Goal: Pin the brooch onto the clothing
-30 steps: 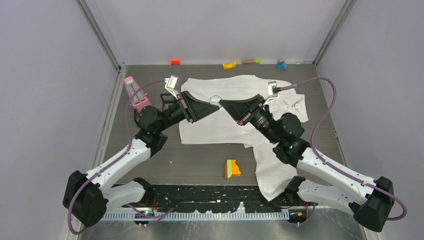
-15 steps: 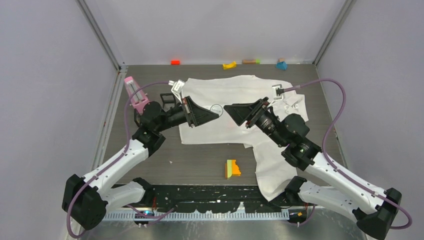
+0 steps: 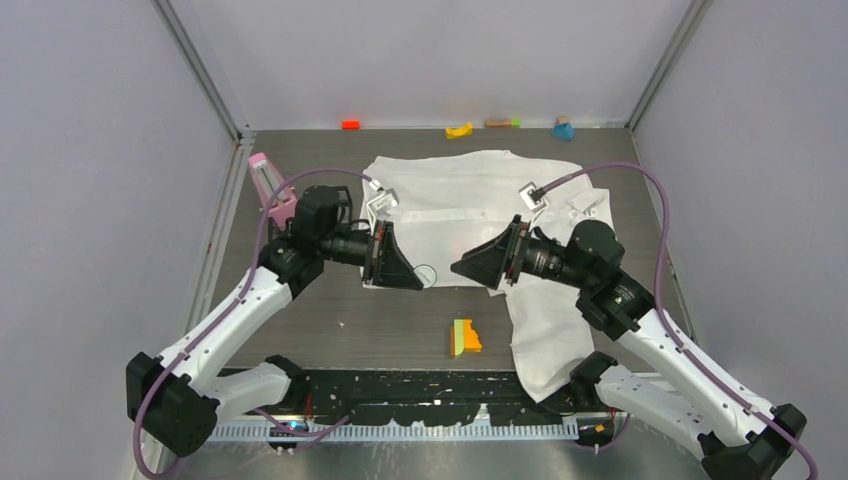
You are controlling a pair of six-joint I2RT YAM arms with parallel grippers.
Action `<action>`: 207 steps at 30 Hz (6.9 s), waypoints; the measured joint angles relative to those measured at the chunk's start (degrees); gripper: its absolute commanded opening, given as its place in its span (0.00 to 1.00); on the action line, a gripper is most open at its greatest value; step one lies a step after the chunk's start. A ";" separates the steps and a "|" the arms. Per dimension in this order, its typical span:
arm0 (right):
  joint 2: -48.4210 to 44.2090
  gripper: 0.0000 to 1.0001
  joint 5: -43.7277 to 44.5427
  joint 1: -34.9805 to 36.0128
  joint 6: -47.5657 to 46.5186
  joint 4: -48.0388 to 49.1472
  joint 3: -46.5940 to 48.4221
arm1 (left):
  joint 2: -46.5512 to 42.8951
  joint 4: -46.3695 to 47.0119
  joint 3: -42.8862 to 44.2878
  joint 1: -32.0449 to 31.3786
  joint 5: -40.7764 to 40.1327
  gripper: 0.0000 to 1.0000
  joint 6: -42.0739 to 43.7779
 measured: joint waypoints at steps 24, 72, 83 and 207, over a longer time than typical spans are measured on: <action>11.47 0.40 -12.20 8.72 5.92 15.02 -5.46 | 0.17 -15.74 2.73 -1.20 4.31 0.00 12.96; 15.80 0.05 -8.13 10.14 2.25 12.70 -3.65 | 0.22 -20.13 2.73 -0.76 0.46 0.00 14.43; 18.21 0.02 -7.08 10.14 1.46 9.94 -1.90 | 0.74 -20.94 2.69 -0.20 -1.51 0.00 14.38; 60.46 0.77 41.51 -21.03 -7.72 -22.34 20.61 | 1.07 -14.21 1.79 7.93 1.05 0.00 9.84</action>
